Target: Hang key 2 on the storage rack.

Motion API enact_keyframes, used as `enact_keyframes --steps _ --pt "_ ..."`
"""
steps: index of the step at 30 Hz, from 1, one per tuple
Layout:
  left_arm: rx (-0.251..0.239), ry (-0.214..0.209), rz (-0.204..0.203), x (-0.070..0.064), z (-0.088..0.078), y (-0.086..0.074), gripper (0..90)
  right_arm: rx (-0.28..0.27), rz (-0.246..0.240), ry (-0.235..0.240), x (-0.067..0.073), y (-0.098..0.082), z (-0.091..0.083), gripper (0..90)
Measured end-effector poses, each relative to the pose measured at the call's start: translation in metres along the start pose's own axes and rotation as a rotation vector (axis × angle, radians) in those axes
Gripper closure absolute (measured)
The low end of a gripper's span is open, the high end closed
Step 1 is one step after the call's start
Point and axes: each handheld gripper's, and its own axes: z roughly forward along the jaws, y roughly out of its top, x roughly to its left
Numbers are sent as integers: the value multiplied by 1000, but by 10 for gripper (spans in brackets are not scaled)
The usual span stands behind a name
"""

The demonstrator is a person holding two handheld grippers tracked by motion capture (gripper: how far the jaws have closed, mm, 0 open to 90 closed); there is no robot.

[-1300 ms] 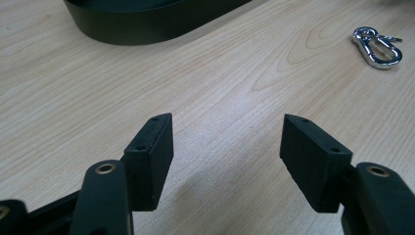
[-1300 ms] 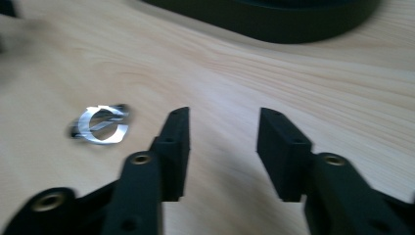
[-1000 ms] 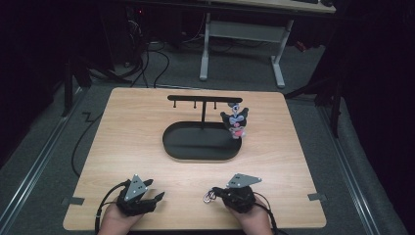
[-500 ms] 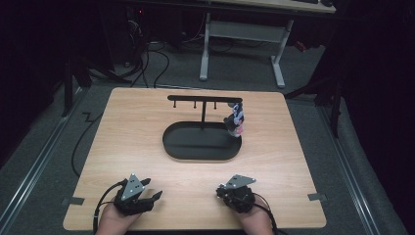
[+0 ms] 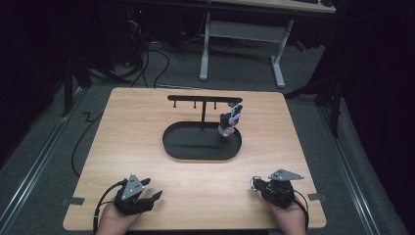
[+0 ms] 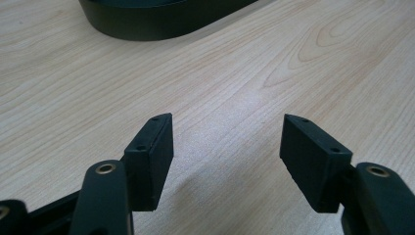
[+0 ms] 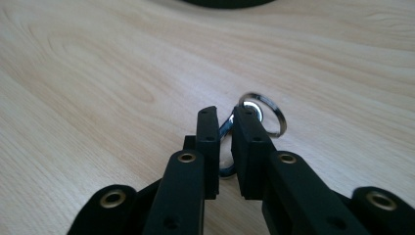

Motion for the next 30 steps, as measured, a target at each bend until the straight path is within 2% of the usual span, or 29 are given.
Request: enact_keyframes --steps 1,2,3,4,5,6,7,8,12,14,16,18,20,23,25,26,27,30 --pt "2 0 2 0 0 0 378 0 0 0 0 0 0 767" --pt "2 0 3 0 0 0 378 -2 23 -1 0 -1 -1 741" --pt "1 0 2 -1 0 0 378 3 73 4 -1 -4 0 676" --pt "1 0 2 -1 0 0 378 3 73 4 -1 -4 0 676" --pt "1 0 1 -1 0 0 378 1 139 10 -2 -6 1 607" --pt "1 -1 1 -1 1 0 378 1 139 10 -2 -6 1 607" --pt "1 -1 3 -1 1 0 378 -2 159 4 -2 -7 2 585" --pt "3 -1 6 -1 1 0 378 5 184 -22 -2 -7 6 551" --pt "1 -2 8 -2 1 0 378 4 208 -37 1 -8 12 530" --pt "-2 0 8 -1 0 1 378 -4 182 -66 5 -8 14 550" --pt "-1 -1 5 -1 0 1 377 -6 141 -92 10 -8 15 628" --pt "0 0 5 -1 -1 0 377 -9 122 -106 13 -9 15 676" --pt "-1 0 6 -1 0 0 377 -8 125 -102 12 -9 15 677" --pt "2 2 12 -1 0 0 377 12 66 -124 16 -7 16 680" --pt "3 3 13 -1 0 0 377 16 54 -131 17 -7 16 681" --pt "4 4 14 -1 0 0 377 20 -2 -158 22 -6 18 681" --pt "4 4 14 -1 0 0 376 20 -2 -158 22 -6 18 681" --pt "6 4 14 -1 1 0 376 25 -56 -187 28 -4 19 681"
